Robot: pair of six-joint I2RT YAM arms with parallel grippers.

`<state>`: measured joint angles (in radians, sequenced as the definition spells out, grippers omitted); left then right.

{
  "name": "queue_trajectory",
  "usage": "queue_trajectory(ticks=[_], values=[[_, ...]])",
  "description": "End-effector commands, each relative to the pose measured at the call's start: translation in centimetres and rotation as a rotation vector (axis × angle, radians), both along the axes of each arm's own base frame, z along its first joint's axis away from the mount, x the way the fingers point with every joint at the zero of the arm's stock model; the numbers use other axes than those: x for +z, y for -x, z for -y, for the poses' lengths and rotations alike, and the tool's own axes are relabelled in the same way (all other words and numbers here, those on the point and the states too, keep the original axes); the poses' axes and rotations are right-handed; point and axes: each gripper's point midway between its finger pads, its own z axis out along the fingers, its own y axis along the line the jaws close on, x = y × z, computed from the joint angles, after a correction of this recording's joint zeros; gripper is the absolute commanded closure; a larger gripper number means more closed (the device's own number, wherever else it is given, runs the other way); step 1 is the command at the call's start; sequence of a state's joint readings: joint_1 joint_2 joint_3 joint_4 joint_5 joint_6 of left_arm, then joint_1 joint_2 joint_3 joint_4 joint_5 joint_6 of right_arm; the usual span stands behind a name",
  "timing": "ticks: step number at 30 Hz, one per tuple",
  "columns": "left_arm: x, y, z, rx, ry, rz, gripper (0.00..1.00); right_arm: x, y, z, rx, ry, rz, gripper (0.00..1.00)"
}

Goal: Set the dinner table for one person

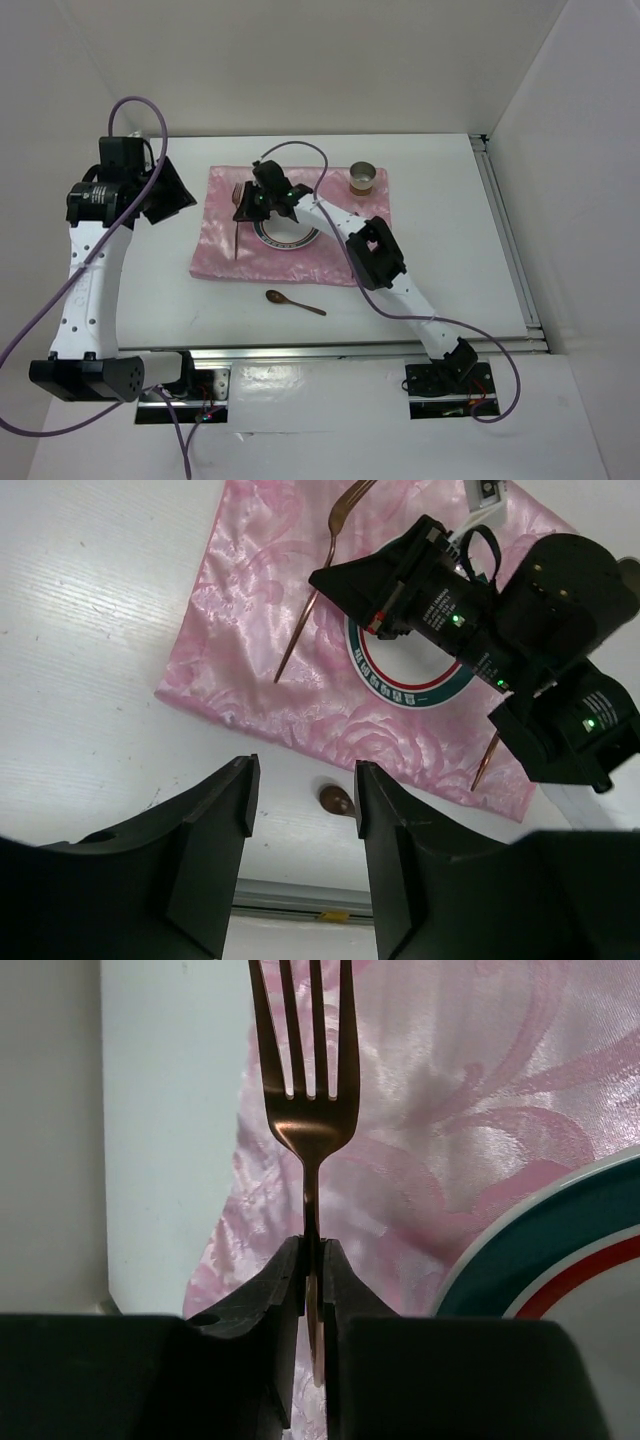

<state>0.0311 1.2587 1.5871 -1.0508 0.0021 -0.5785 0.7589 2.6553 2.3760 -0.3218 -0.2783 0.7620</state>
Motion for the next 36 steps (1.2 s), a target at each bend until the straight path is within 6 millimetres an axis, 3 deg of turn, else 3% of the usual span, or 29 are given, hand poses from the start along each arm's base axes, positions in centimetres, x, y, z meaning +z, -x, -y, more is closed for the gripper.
queue_trajectory(ticks=[1, 2, 3, 5, 7, 10, 11, 13, 14, 15, 16, 17, 18, 19, 20, 21, 23, 24, 25, 27, 28, 33, 36], values=[[1.1, 1.1, 0.0, -0.028, -0.018, 0.039, 0.40, 3.3, -2.2, -1.2, -0.009, -0.126, 0.079, 0.80], [1.0, 1.3, 0.0, -0.028, -0.018, 0.039, 0.37, 2.9, -2.1, -1.2, -0.009, -0.123, 0.076, 0.69], [1.0, 1.3, 0.0, -0.028, -0.018, 0.039, 0.37, 4.1, -2.0, -1.4, 0.011, -0.141, 0.097, 0.56], [1.0, 1.4, 0.1, -0.035, -0.012, 0.048, 0.37, 5.4, -1.4, -1.3, 0.044, -0.154, 0.118, 0.49], [0.5, 1.3, 0.4, -0.045, -0.002, 0.040, 0.37, 8.4, -1.1, -1.1, 0.067, -0.173, 0.169, 0.43], [-0.6, 1.1, 0.3, -0.042, -0.003, 0.014, 0.37, 11.0, 0.4, -0.8, 0.140, -0.191, 0.215, 0.40], [-0.6, 1.1, 0.1, -0.035, -0.010, 0.013, 0.37, 13.7, 0.8, -0.3, 0.147, -0.203, 0.254, 0.40], [-1.3, 1.0, -0.2, -0.022, -0.022, -0.009, 0.37, 14.2, 2.1, 0.6, 0.194, -0.178, 0.285, 0.40], [-1.3, 1.0, -0.4, -0.016, -0.028, -0.009, 0.37, 17.2, 2.8, 1.4, 0.204, -0.190, 0.338, 0.40], [-1.7, 1.1, -0.4, -0.016, -0.028, -0.020, 0.37, 15.7, 3.6, 2.3, 0.220, -0.145, 0.321, 0.39], [-1.8, 1.1, -0.4, -0.023, -0.034, -0.020, 0.37, 15.8, 4.0, 3.0, 0.253, -0.112, 0.378, 0.39], [-1.8, 1.1, -0.6, -0.014, -0.043, -0.021, 0.37, 17.7, 5.5, 3.7, 0.281, -0.103, 0.421, 0.39], [-2.0, 1.3, -0.9, -0.004, -0.054, -0.024, 0.37, 15.0, 7.0, 4.8, 0.310, -0.027, 0.385, 0.39], [-2.3, 1.4, -0.9, -0.004, -0.053, -0.033, 0.37, 14.1, 7.3, 5.7, 0.329, 0.057, 0.448, 0.38], [-2.3, 1.4, -1.1, 0.006, -0.063, -0.034, 0.37, 13.4, 8.9, 5.8, 0.355, 0.112, 0.461, 0.36], [-2.7, 1.5, -1.1, 0.005, -0.063, -0.043, 0.37, 11.9, 10.6, 7.6, 0.372, 0.189, 0.443, 0.34], [-3.0, 1.5, -1.3, 0.014, -0.072, -0.053, 0.37, 9.8, 11.8, 9.7, 0.387, 0.318, 0.473, 0.28], [-3.0, 1.5, -1.3, 0.014, -0.072, -0.053, 0.37, 10.2, 12.8, 10.6, 0.391, 0.335, 0.493, 0.26], [-2.9, 1.3, -1.4, 0.006, -0.079, -0.043, 0.37, 7.0, 14.4, 12.2, 0.429, 0.416, 0.462, 0.26], [-2.9, 1.3, -1.4, 0.006, -0.079, -0.043, 0.37, 5.3, 16.1, 13.4, 0.444, 0.506, 0.462, 0.26], [-2.9, 1.3, -1.4, 0.006, -0.079, -0.043, 0.37, 3.7, 16.9, 14.9, 0.451, 0.577, 0.441, 0.26], [-2.9, 0.9, -1.0, -0.008, -0.064, -0.037, 0.38, 1.1, 20.3, 16.2, 0.529, 0.621, 0.431, 0.26], [-4.1, 0.9, -0.4, -0.012, -0.041, -0.059, 0.38, -1.2, 21.4, 17.2, 0.561, 0.638, 0.388, 0.26]])
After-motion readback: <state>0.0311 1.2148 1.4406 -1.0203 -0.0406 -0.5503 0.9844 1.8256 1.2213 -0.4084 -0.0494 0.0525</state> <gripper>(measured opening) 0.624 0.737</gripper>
